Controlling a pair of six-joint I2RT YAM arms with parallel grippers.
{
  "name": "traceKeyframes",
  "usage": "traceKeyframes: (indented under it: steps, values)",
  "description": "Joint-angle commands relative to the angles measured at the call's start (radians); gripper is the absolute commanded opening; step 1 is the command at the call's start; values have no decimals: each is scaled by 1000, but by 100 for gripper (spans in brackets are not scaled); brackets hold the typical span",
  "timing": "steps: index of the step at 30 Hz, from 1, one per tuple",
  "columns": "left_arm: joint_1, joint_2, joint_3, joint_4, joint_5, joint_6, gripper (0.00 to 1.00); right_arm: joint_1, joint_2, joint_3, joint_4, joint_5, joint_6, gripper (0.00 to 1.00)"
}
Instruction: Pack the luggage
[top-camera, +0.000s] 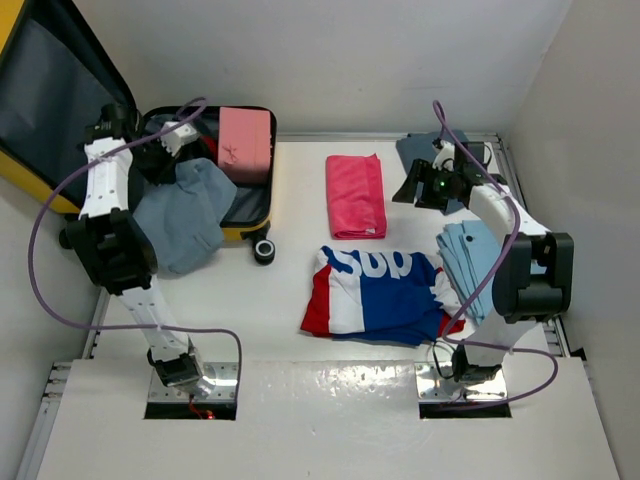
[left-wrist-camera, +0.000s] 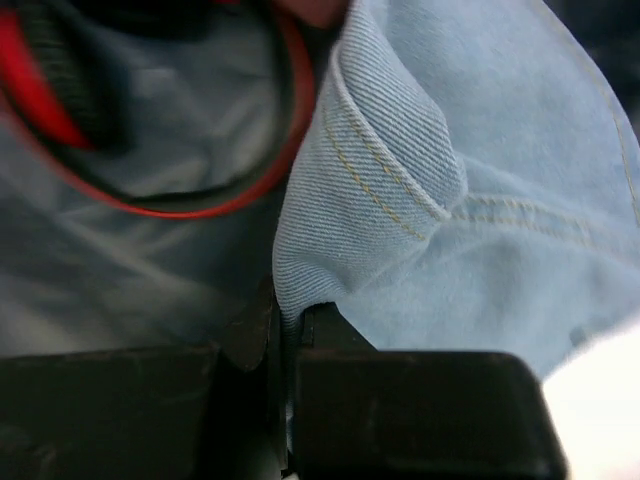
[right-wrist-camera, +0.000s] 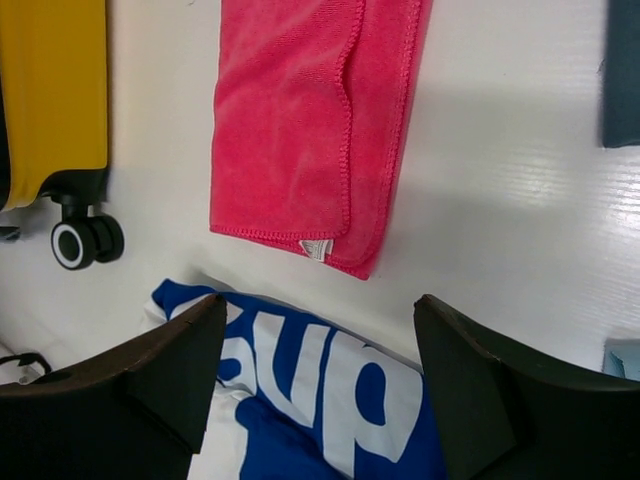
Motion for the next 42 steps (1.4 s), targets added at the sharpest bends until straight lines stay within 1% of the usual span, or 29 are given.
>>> traceKeyframes:
  steps: [1, 4, 5, 9, 11, 12, 15, 16, 19, 20, 21, 22, 23, 26, 27, 28, 29, 30, 31, 32, 33, 34, 35, 37, 38, 39, 40, 41, 42]
  values:
    - [-27, 44, 158, 195, -57, -39, 0, 7, 0, 37, 24, 16, 9, 75]
    - [-38, 104, 251, 288, -89, -77, 0, 7, 6, 39, 32, 30, 9, 75]
    - [-47, 153, 309, 304, -100, -77, 0, 36, 8, 37, 32, 33, 11, 75]
    - [-70, 271, 412, 406, -120, -123, 0, 40, 24, 59, 23, 47, 6, 75]
    - [-99, 304, 413, 466, -166, -123, 0, 40, 35, 71, 16, 56, 2, 75]
    - [-99, 333, 393, 559, -193, -140, 0, 41, 38, 74, 18, 59, -4, 75]
    - [-110, 393, 379, 692, -263, -206, 0, 41, 63, 111, 4, 83, -24, 75]
    - [-119, 449, 399, 745, -293, -237, 0, 41, 66, 129, 1, 88, -33, 75]
    - [-142, 543, 466, 813, -377, -249, 0, 38, 87, 152, -13, 93, -34, 75]
    - [-142, 584, 466, 847, -413, -240, 0, 41, 87, 152, -14, 96, -35, 75]
    - [-154, 597, 443, 885, -486, -240, 0, 41, 89, 154, -16, 99, -32, 75]
    - [-163, 606, 428, 970, -526, -228, 0, 41, 92, 157, -20, 102, -27, 75]
    - [-164, 606, 410, 1008, -563, -228, 0, 41, 89, 154, -23, 103, -29, 75]
    - [-173, 634, 409, 1025, -600, -218, 0, 43, 86, 137, -19, 102, -27, 75]
    - [-185, 634, 409, 1025, -629, -218, 7, 41, 84, 137, -20, 102, -27, 75]
    - [-185, 634, 409, 1025, -629, -218, 42, 43, 83, 137, -17, 102, -26, 75]
    - [-185, 609, 399, 1025, -629, -266, 59, 44, 80, 131, -14, 100, -26, 75]
    - [-185, 580, 377, 1025, -587, -301, 74, 43, 77, 132, -5, 102, -27, 75]
    - [-176, 543, 362, 1025, -554, -341, 93, 41, 75, 129, -7, 99, -30, 75]
    - [-176, 457, 347, 1016, -518, -378, 95, 41, 66, 123, -4, 97, -30, 75]
    - [-176, 410, 324, 1005, -437, -434, 95, 38, 58, 122, 1, 94, -30, 75]
    - [-176, 364, 313, 996, -398, -456, 97, 34, 54, 114, 4, 87, -27, 75]
    - [-176, 274, 302, 996, -366, -508, 97, 32, 40, 102, 10, 85, -26, 75]
    - [-185, 197, 293, 970, -269, -554, 97, 21, 28, 82, 15, 74, -21, 75]
    - [-197, 163, 293, 933, -241, -573, 97, 20, 12, 65, 29, 74, -9, 75]
    - [-225, 97, 293, 915, -183, -614, 97, 23, 6, 51, 30, 70, 6, 75]
    - [-242, 71, 284, 886, -143, -632, 96, -11, 3, 48, 32, 62, 12, 75]
    - [-260, 46, 270, 809, -97, -649, 96, -14, -8, 40, 30, 59, 20, 75]
    - [-310, -12, 206, 777, -23, -660, 95, -22, -14, 30, 27, 53, 29, 75]
